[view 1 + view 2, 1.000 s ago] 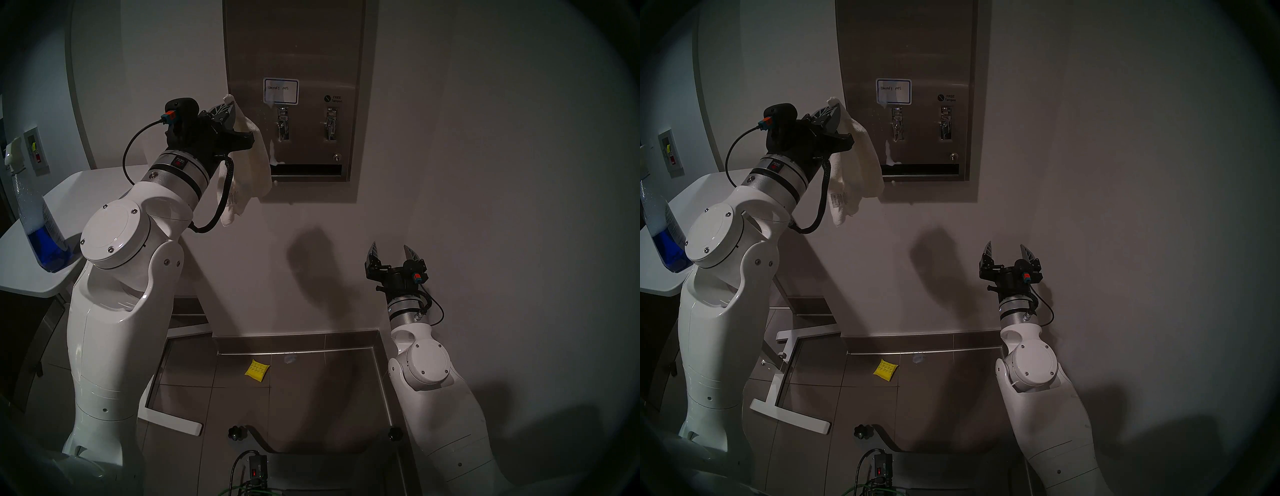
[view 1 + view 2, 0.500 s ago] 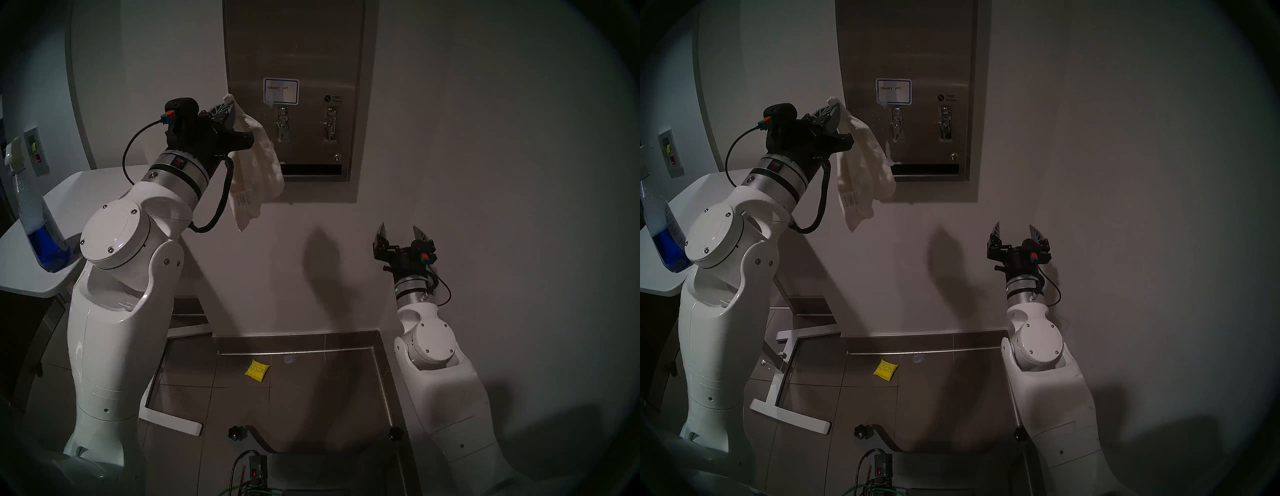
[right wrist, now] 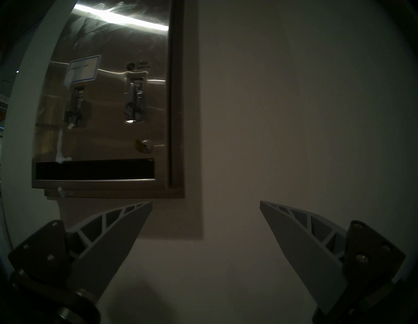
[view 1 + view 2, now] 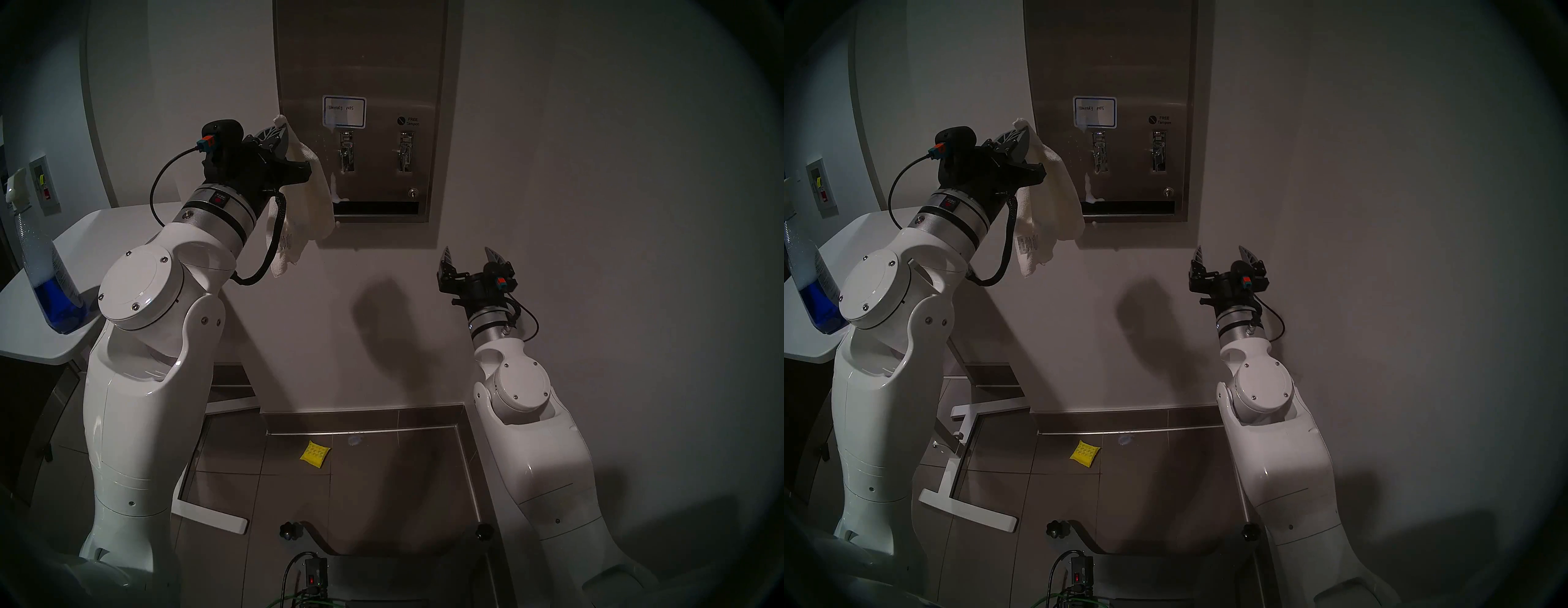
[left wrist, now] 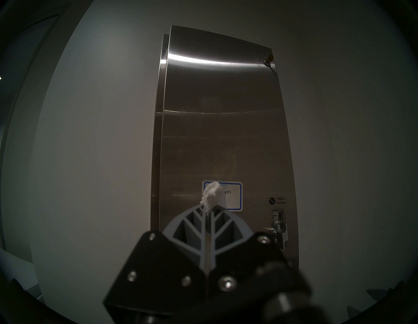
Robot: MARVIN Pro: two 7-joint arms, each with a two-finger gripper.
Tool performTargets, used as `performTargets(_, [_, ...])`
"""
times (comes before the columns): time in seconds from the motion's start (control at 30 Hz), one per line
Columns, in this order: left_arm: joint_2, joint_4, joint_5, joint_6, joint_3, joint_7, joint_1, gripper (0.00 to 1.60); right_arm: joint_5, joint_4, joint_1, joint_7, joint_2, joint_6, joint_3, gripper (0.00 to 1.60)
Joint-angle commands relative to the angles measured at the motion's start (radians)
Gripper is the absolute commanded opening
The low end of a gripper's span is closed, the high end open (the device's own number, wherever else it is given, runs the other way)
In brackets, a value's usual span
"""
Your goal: Pick up the cloth and wipe the surface
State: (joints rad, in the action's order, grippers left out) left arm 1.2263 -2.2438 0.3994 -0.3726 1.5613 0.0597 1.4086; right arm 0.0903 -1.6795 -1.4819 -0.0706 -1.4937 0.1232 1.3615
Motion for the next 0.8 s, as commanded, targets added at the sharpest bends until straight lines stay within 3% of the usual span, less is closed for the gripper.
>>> performTargets(0.0, [0.003, -0.021, 0.001, 0.011, 0.009, 0.001, -0.025, 0.00, -0.018, -0.074, 0.109, 0.101, 0.007, -0.046, -0.050, 1.60])
performTargets(0.2, [0.007, -0.021, -0.002, 0.011, 0.011, -0.003, -0.026, 0.00, 0.004, -0.101, 0.151, 0.211, 0.045, -0.113, -0.064, 1.60])
performTargets(0.43, [0.011, -0.021, -0.005, 0.012, 0.012, -0.006, -0.026, 0.00, 0.079, -0.113, 0.184, 0.339, 0.144, -0.200, -0.086, 1.60])
performTargets(0.77, [0.018, -0.021, -0.010, 0.011, 0.015, -0.011, -0.027, 0.00, 0.202, -0.117, 0.219, 0.543, 0.226, -0.310, -0.041, 1.60])
